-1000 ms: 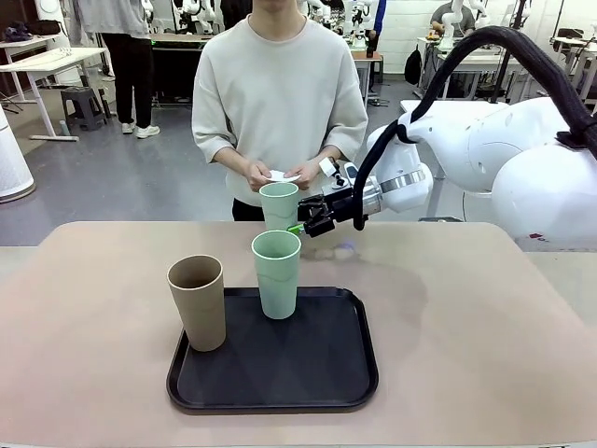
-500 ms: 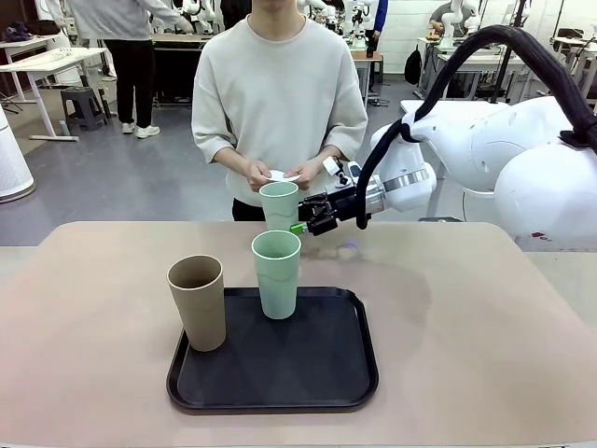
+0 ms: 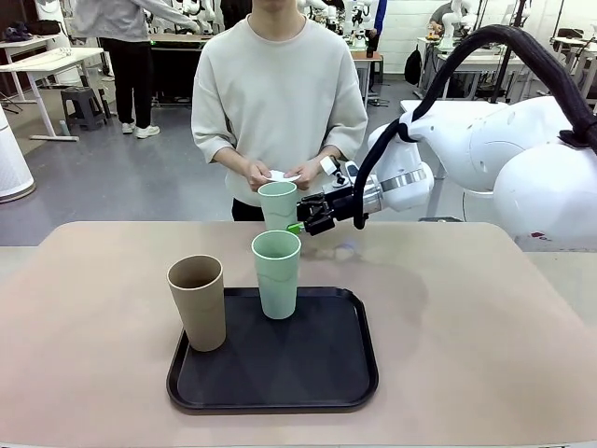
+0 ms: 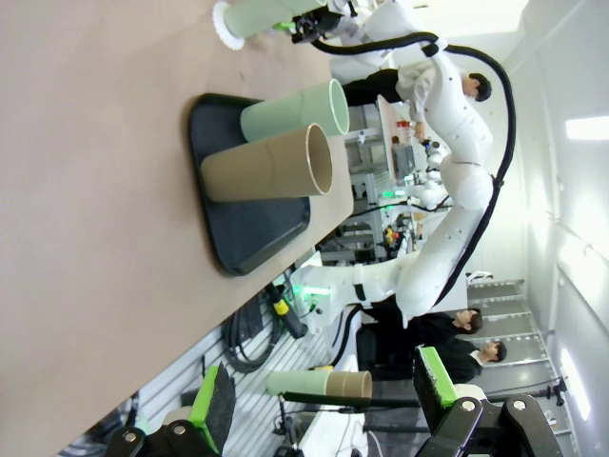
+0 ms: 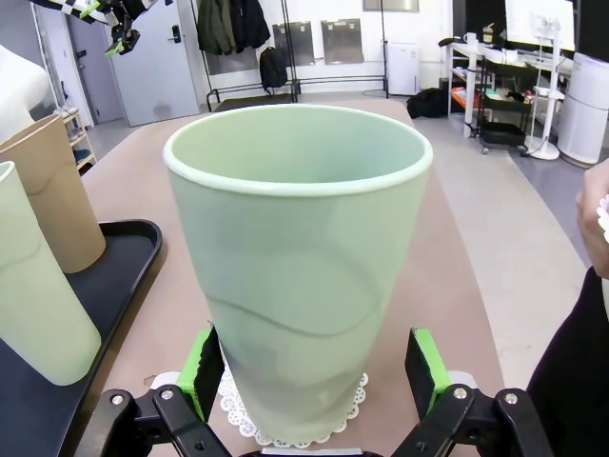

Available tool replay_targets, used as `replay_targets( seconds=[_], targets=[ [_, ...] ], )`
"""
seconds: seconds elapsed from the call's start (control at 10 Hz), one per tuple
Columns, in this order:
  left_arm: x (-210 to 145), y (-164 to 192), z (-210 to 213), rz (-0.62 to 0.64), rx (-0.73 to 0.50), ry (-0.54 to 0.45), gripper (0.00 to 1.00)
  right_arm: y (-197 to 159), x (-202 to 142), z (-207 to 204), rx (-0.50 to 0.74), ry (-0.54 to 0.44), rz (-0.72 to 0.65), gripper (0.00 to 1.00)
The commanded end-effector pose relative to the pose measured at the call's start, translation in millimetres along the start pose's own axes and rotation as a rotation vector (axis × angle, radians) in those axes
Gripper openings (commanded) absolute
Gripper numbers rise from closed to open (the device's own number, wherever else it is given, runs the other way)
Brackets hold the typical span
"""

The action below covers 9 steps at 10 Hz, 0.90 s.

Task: Place coasters on the table and set cups on them.
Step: Pick up one Reusable plastic cup and place it on a coaster set by the human.

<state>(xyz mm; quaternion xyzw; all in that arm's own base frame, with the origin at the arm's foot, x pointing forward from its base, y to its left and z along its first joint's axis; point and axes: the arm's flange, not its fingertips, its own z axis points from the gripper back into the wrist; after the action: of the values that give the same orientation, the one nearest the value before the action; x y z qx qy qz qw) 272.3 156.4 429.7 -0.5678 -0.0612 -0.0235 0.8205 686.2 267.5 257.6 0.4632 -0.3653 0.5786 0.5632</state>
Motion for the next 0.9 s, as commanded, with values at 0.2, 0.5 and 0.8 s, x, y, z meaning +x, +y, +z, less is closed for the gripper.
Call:
replay_targets(
  seconds=[0.2, 0.5, 0.8],
  targets=[
    [0, -1, 2, 0.0, -0.011, -0.012, 1.0, 7, 7, 1, -0.007, 0.032, -0.032, 1.0],
    [0, -1, 2, 0.0, -0.011, -0.012, 1.0, 19, 10, 6, -0.017, 0.117, -0.08, 1.0],
    [0, -1, 2, 0.0, -0.011, -0.012, 1.0, 33, 18, 17, -0.043, 0.218, -0.157, 1.0]
  ],
)
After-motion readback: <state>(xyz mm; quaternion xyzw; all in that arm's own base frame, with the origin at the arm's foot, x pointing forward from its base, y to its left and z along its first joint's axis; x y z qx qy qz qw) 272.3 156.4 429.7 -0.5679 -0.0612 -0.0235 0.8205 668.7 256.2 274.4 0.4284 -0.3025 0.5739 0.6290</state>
